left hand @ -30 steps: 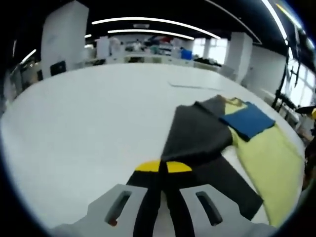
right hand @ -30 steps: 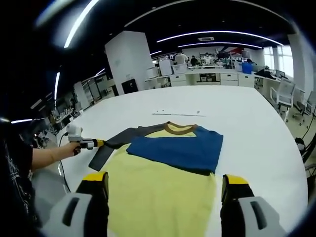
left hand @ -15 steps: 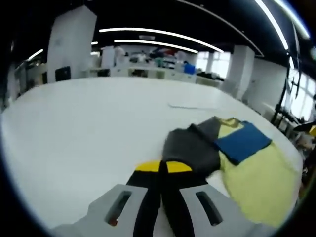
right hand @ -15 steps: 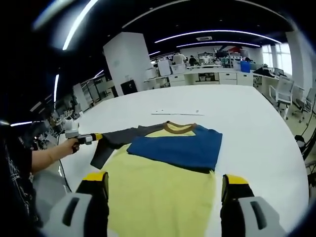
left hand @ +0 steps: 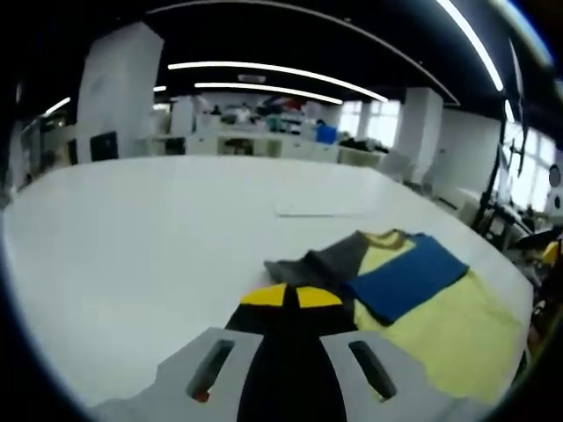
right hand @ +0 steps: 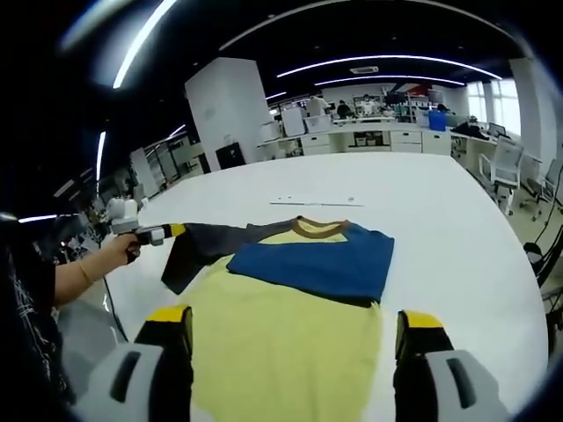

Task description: Fold the garment on the visible template until the final outline fits inside the template.

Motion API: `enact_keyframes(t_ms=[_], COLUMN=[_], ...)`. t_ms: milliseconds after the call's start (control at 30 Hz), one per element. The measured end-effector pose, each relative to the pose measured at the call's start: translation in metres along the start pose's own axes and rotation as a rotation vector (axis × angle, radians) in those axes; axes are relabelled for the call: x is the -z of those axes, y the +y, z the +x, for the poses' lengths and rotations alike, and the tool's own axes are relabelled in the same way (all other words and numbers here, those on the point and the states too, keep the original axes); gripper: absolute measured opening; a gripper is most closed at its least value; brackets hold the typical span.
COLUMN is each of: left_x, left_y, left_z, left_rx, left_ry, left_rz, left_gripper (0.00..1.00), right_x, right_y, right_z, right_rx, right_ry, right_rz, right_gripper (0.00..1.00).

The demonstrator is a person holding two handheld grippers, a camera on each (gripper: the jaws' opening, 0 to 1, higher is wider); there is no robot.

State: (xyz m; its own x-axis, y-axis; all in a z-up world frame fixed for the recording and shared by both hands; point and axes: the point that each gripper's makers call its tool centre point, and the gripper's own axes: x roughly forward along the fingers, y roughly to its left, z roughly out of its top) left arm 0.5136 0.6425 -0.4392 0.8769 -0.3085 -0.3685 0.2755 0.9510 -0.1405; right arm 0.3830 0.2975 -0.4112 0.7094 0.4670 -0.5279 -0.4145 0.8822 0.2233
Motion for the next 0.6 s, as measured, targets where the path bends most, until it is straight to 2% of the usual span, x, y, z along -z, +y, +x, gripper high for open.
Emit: enact_keyframes(t_ms=[167, 400, 600], left_x=[-0.009, -0.020, -0.028], left_y=[-0.013, -0.034, -0.058], left_z=[0.008, 0.019, 0.029], left_rx=[0.025, 0.054, 0.072], left_ry=[-0.014, -0.023, -0.031], left_rz=[-0.005, -0.008, 0.022], left_gripper=[0.00, 0.00, 0.00], right_x=[-0.001, 0.006, 0.008], right_y=[0.003, 0.002, -0.001], right_z=[-0.003, -0.005, -0.008], right_rx=[-0.012, -0.015, -0.014], right_ry=[-0.012, 0.011, 0.012], right_rz=[0.005, -0.001, 0.011], right_gripper=[0.98, 0.99, 0.99])
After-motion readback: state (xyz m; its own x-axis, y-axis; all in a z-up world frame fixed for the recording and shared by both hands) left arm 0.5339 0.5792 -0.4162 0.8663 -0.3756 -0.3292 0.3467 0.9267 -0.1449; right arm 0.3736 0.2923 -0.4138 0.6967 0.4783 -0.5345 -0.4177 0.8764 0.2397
